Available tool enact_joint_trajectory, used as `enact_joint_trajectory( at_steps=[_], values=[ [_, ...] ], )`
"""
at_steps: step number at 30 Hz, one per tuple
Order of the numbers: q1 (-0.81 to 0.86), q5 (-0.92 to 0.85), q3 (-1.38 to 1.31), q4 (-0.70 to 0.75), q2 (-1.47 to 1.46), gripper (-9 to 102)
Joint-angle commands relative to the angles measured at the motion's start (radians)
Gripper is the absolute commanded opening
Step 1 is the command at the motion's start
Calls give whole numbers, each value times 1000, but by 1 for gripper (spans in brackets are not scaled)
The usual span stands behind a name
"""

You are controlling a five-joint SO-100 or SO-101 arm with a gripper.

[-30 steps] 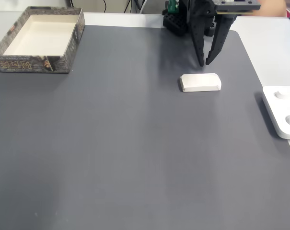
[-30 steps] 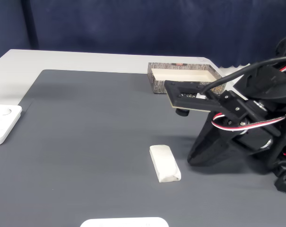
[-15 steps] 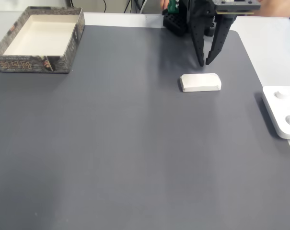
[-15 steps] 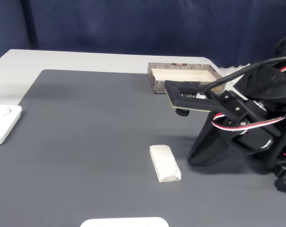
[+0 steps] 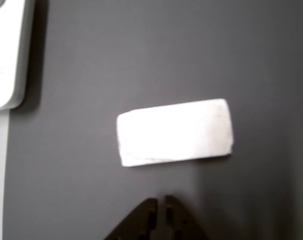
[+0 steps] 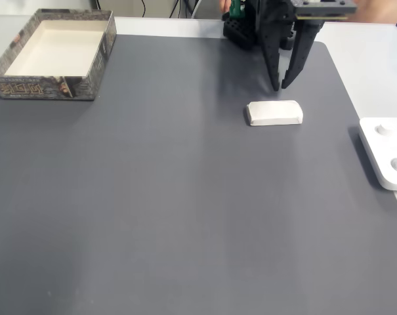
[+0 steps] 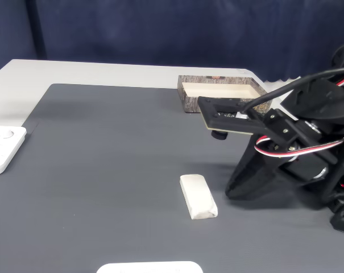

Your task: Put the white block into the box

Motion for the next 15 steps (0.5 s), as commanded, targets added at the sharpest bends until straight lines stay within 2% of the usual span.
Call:
enact_joint_trajectory(
  at_steps=[1, 10, 15],
  values=[
    [21, -44, 9, -14, -17, -2],
    [109, 126, -318, -14, -414, -2],
    [137, 127, -468, -17, -647, -2]
  ],
)
